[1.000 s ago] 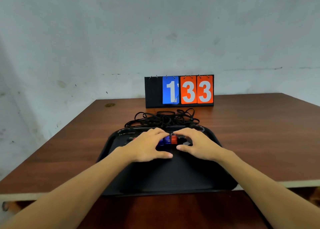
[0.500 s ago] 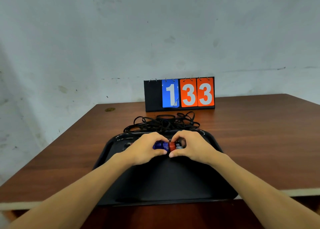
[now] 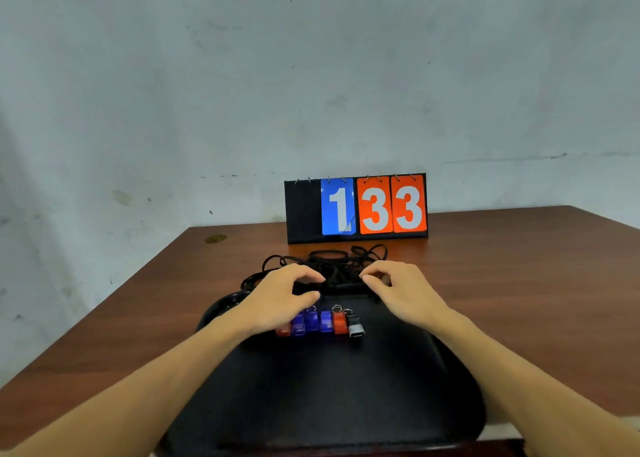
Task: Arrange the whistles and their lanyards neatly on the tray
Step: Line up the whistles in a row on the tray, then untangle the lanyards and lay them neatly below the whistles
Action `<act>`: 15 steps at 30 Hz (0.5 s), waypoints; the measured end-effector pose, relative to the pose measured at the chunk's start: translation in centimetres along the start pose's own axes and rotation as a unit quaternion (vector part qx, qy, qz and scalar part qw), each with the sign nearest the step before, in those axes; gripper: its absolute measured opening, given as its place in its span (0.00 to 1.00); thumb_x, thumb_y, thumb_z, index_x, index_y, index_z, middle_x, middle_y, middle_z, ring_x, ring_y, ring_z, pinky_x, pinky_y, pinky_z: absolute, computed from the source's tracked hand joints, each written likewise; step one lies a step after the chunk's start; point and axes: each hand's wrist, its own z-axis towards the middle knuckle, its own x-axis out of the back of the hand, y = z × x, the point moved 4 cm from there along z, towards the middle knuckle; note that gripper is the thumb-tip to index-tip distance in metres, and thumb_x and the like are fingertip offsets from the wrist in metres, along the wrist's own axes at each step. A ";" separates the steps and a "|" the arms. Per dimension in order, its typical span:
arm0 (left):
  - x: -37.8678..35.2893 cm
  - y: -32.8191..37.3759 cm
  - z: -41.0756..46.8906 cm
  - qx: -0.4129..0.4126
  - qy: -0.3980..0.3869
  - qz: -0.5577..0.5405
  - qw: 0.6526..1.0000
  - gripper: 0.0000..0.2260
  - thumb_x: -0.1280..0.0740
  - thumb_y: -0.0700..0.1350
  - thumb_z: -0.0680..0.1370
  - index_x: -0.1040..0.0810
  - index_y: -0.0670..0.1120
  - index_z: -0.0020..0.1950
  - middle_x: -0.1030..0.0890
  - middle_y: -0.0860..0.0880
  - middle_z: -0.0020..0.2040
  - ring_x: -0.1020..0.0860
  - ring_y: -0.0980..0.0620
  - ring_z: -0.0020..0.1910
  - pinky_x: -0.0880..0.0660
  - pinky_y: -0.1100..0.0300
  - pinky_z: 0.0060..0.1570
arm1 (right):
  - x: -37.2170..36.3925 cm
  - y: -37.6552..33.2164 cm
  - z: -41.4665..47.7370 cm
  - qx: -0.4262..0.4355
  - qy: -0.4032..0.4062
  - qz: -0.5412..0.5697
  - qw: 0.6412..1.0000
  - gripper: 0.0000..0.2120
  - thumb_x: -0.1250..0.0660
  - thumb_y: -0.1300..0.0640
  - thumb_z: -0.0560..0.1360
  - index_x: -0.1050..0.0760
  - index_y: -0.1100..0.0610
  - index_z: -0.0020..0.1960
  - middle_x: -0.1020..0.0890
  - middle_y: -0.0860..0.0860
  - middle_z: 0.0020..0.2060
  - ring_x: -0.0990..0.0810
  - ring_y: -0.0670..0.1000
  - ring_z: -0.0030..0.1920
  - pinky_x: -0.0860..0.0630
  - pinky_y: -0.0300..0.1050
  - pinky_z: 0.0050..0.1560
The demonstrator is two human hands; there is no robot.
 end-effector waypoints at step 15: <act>2.6 -5.8 6.0 0.028 -0.009 0.094 0.995 0.11 0.41 0.46 0.81 0.21 0.52 0.59 0.23 0.54 0.57 0.26 0.58 0.57 0.33 0.65 0.57 | -2.4 0.9 8.2 -0.029 -0.080 0.017 0.996 0.17 0.40 0.42 0.78 0.21 0.53 0.54 0.19 0.45 0.44 0.22 0.44 0.48 0.30 0.32 0.44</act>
